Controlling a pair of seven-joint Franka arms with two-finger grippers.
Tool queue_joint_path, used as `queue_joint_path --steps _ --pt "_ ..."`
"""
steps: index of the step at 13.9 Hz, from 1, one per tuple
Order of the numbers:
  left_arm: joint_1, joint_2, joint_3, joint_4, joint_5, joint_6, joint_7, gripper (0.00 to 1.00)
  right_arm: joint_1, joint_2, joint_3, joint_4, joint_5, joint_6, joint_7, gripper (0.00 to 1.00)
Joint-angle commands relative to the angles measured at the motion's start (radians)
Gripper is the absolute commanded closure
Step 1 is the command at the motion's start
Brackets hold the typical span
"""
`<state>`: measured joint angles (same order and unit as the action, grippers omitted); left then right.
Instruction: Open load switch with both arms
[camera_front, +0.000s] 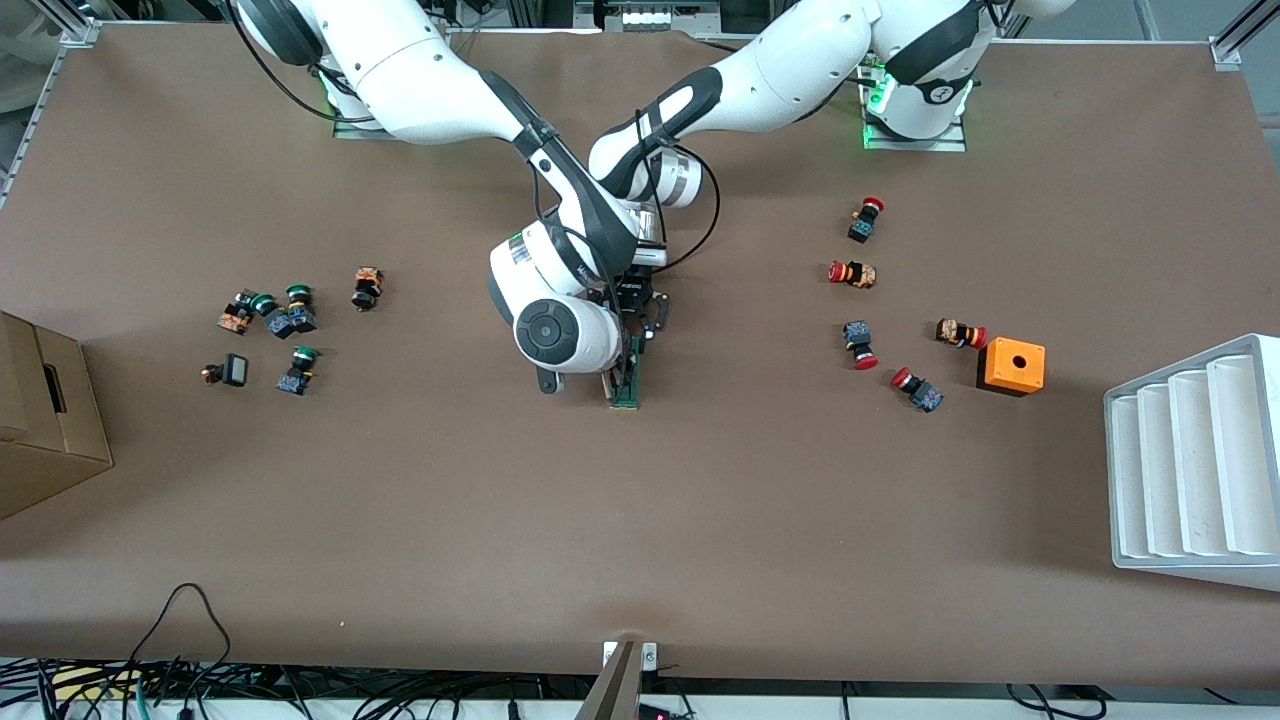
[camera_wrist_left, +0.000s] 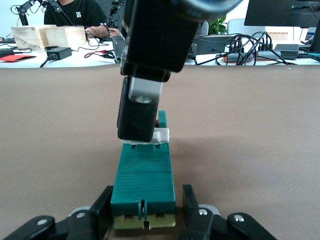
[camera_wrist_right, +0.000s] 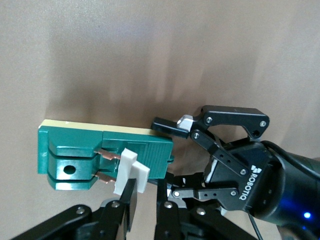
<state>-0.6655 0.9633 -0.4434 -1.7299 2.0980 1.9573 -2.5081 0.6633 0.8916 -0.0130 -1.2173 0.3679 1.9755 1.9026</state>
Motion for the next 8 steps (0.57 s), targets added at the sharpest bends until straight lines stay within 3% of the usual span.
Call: queue_joint_path --steps 1,8 --pt "0.004 0.066 0.02 0.061 0.037 0.031 -0.023 0.4 0.002 -0.042 0.01 -0.071 -0.02 0.023 -0.002 0.78" --pt "0.004 0.064 0.022 0.061 0.036 0.031 -0.023 0.4 0.004 -0.039 0.011 -0.093 -0.032 0.048 -0.002 0.78"
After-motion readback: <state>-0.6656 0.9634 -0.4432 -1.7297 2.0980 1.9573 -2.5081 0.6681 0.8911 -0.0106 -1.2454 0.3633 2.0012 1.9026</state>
